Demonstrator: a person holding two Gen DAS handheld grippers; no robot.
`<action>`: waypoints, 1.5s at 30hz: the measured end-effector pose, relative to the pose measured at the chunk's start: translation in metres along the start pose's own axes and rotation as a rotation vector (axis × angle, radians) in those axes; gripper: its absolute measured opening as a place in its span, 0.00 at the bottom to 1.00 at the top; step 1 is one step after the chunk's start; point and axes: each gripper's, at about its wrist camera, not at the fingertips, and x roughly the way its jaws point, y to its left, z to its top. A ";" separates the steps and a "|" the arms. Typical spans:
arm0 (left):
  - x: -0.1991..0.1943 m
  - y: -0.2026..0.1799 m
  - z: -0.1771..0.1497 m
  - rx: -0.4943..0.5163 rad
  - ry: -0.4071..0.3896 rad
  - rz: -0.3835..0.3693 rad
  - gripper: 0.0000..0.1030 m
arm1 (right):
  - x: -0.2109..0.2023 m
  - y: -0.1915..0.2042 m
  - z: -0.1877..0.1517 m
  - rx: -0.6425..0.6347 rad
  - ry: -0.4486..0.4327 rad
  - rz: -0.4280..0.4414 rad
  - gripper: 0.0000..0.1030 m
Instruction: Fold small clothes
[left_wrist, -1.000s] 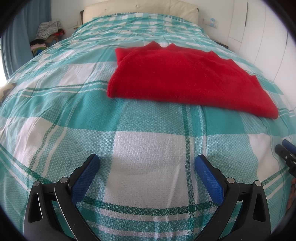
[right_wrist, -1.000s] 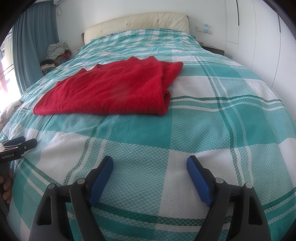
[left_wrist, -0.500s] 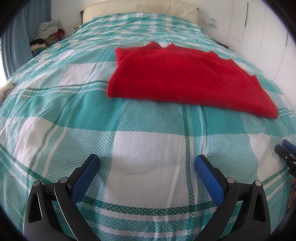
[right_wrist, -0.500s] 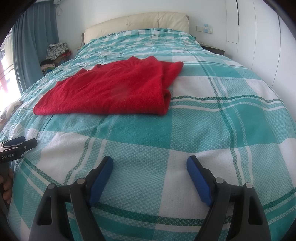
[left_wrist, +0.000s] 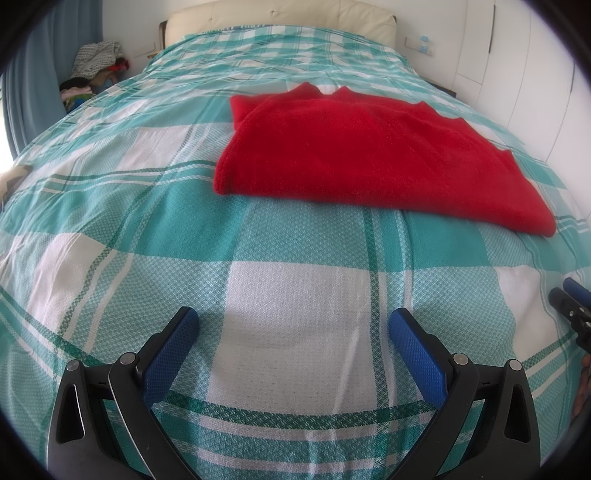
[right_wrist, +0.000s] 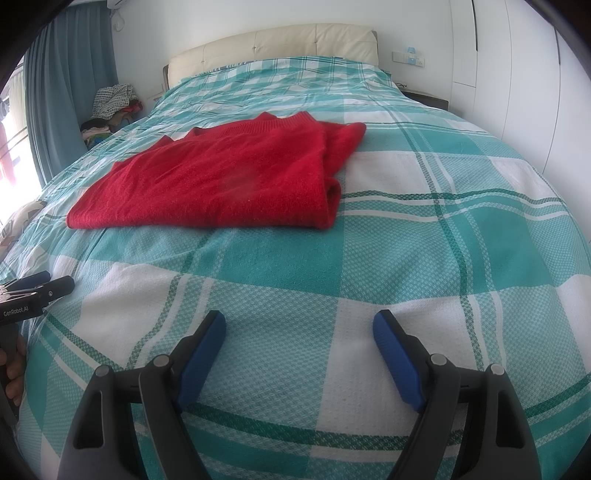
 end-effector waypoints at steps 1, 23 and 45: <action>0.000 0.000 0.000 0.000 0.000 0.000 1.00 | 0.000 0.000 0.000 0.000 0.000 0.000 0.79; -0.001 0.001 -0.002 0.006 0.009 0.006 1.00 | 0.057 -0.101 0.124 0.569 0.047 0.255 0.79; -0.051 0.133 0.024 -0.358 -0.011 -0.001 0.99 | 0.090 0.206 0.245 0.025 0.193 0.261 0.09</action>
